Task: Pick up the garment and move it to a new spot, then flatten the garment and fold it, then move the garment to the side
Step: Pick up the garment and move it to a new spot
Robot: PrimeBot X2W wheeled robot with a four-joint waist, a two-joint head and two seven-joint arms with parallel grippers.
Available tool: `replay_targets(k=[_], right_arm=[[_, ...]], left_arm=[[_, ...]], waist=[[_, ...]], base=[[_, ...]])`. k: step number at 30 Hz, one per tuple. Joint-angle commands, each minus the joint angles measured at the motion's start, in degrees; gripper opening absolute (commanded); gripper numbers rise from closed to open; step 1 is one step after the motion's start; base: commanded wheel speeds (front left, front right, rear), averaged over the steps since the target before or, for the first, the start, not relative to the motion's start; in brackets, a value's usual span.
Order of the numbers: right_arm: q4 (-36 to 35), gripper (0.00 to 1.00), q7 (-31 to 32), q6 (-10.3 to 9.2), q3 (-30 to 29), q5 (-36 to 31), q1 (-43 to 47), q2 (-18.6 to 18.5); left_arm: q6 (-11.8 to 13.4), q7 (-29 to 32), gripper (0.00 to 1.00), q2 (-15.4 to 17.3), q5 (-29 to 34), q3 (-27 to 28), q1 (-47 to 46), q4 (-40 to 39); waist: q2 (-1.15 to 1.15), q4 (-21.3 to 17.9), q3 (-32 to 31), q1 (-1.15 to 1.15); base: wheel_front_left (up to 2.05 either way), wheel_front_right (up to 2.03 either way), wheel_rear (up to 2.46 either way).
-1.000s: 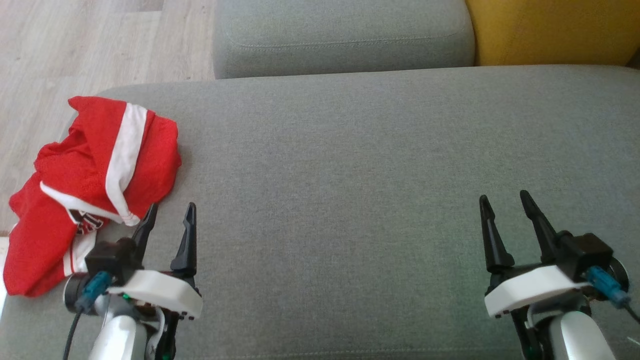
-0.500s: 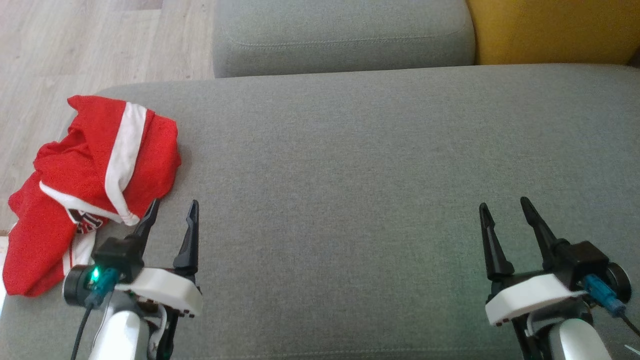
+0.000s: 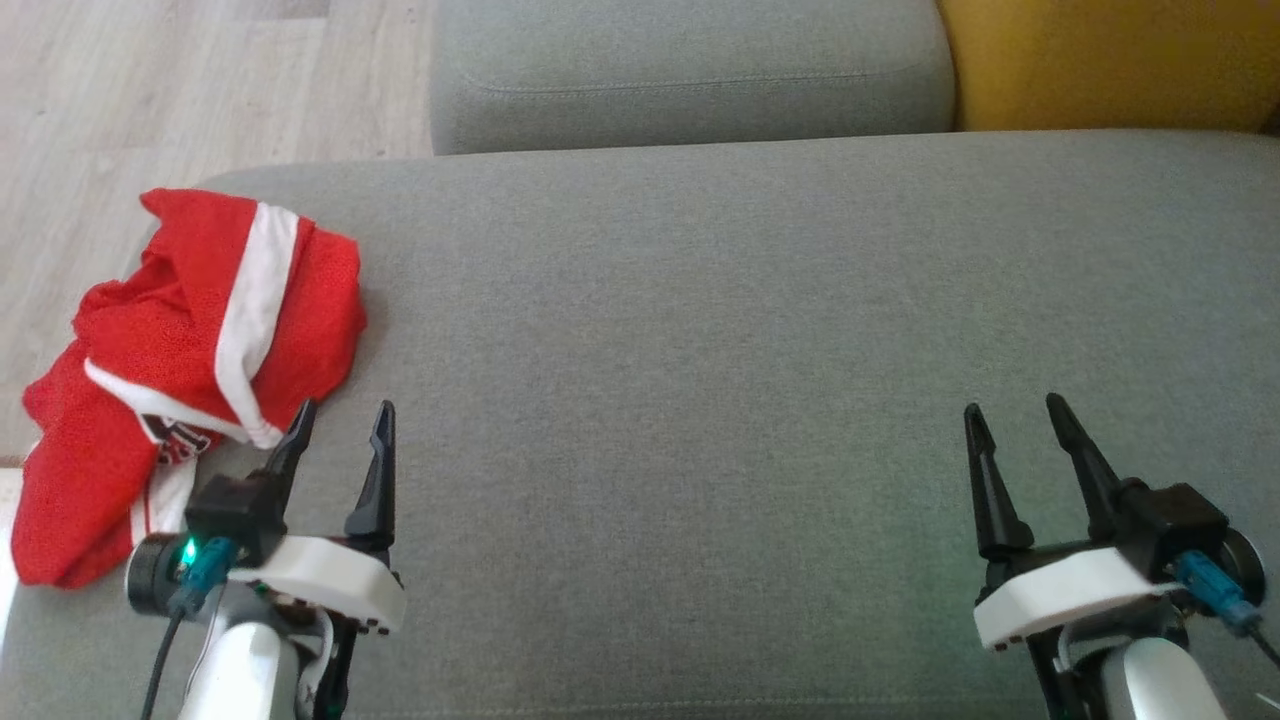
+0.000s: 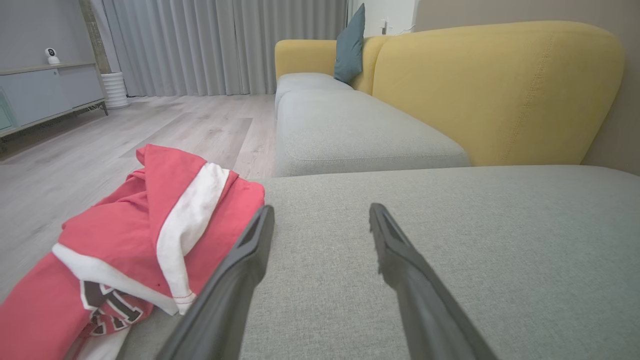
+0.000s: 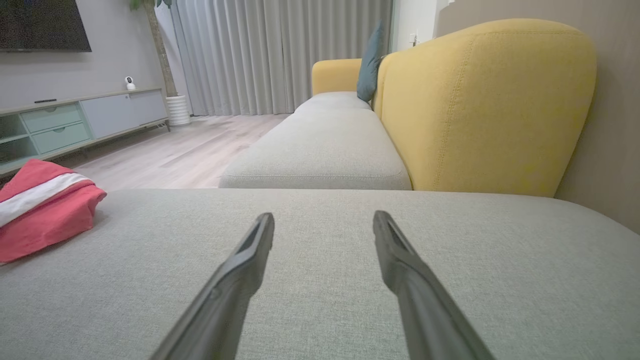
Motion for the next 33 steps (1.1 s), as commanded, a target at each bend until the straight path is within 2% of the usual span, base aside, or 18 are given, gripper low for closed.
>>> replay_targets(k=[1, 9, 20, 25, 33], right_arm=[[-2.0, 1.0, -0.7, 0.24, 1.0, 0.3, -1.7, -0.3], [-2.8, 1.0, -0.5, 0.24, 1.0, 0.7, -1.5, -0.3], [-3.8, 1.0, 0.3, 0.24, 2.2, 1.6, -2.0, -0.2], [-4.1, 1.0, 0.4, 0.24, 2.4, 1.9, -2.1, -0.2], [-4.2, 1.0, 0.5, 0.24, 2.5, 2.0, -2.2, -0.2]], left_arm=[[-0.1, -0.7, 1.0, 0.7, -0.1, 2.2, -3.5, -1.4], [0.2, -0.7, 1.0, 0.5, 0.1, 2.4, -4.2, -1.2], [0.8, -0.7, 1.0, 1.4, 0.1, 3.7, -4.1, -1.4], [0.7, -0.7, 1.0, 1.7, -0.2, 4.2, -3.8, -1.7], [0.7, -0.7, 1.0, 1.5, -0.1, 4.2, -3.8, -1.9]], waist=[[0.0, 0.7, 0.0, 0.0], [0.0, 6.1, 0.1, 0.0], [0.0, 16.1, -0.2, 0.0], [0.0, 18.5, -0.1, 0.0], [0.0, 19.2, 0.2, 0.0]], base=[[0.0, 0.0, 0.0], [0.0, 0.0, 0.0], [0.0, 0.0, 0.0], [0.0, 0.0, 0.0], [0.0, 0.0, 0.0]])
